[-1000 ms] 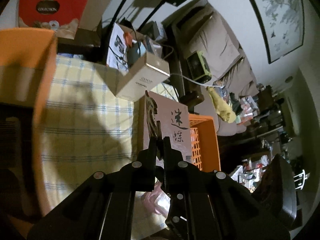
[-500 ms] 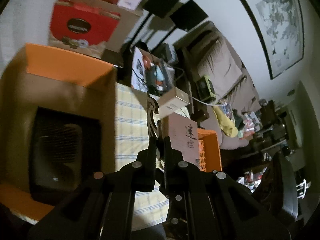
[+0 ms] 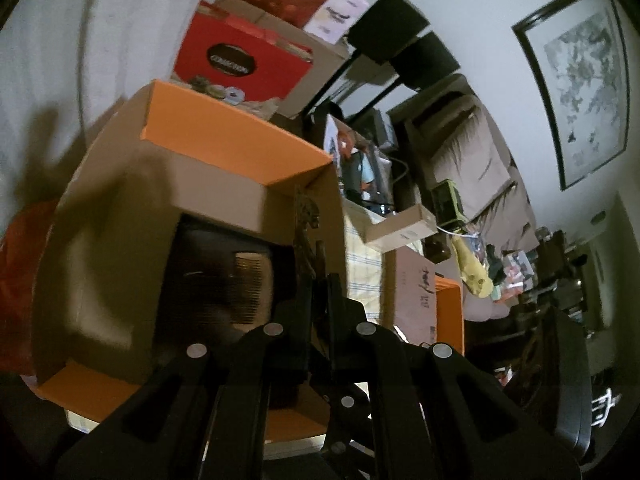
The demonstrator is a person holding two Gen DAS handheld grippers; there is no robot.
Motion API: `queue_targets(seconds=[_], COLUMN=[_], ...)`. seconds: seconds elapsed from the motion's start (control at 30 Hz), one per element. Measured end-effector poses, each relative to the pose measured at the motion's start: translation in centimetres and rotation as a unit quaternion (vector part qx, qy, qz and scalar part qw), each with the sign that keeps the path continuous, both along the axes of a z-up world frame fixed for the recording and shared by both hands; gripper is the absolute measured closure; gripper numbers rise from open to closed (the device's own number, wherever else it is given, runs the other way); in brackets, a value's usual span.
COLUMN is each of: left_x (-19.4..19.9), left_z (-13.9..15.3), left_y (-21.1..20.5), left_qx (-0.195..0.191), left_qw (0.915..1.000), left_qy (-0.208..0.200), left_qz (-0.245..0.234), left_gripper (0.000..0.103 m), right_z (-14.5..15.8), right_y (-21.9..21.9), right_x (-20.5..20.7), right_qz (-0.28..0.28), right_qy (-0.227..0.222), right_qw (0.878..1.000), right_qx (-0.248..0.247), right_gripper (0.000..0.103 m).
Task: Organize objects
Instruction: 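Lift the carved owl board with both grippers toward the cardboard box, then lower the owl board into the cardboard box onto the black tray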
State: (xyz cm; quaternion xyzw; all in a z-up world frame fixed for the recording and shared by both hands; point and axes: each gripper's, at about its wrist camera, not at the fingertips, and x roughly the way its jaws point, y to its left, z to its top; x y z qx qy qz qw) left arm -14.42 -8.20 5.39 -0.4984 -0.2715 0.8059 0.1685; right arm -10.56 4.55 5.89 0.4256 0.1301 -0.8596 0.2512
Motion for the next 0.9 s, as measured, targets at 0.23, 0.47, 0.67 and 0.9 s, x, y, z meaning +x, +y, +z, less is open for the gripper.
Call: queue_targets(seconds=[0.23,0.47,0.67,0.9], left_x=[-0.4,-1.1,-2.3,-3.4], left_z=[-2.8,-5.4,-8.4,-11.0], left_y=[-2.6,-3.5,-4.0,-4.8], left_qx=[0.018,0.034,0.055,0.055], left_qw=[0.9995,0.9983,0.9951,0.9925], left_qy=[-0.024,-0.046,-0.082,-0.109], left_qz=[-0.001,-0.003,-0.011,-0.009], left_gripper=[0.097,0.097,0.098,0.098], right_z=[-2.2,-4.3,-5.3,-4.7], right_y=[-2.7,-3.7,-3.5,-2.2], right_x=[-0.1,-0.5,-0.5,0.5], right_qz=[0.011,0.009,0.009,0.012], right_qy=[-0.015,-0.035,-0.048,-0.049], right_qw=[1.0,0.999,0.998,0.998], right_qx=[0.015,0.026,0.034,0.027], right_gripper=[0.082,0.08,0.063,0.058])
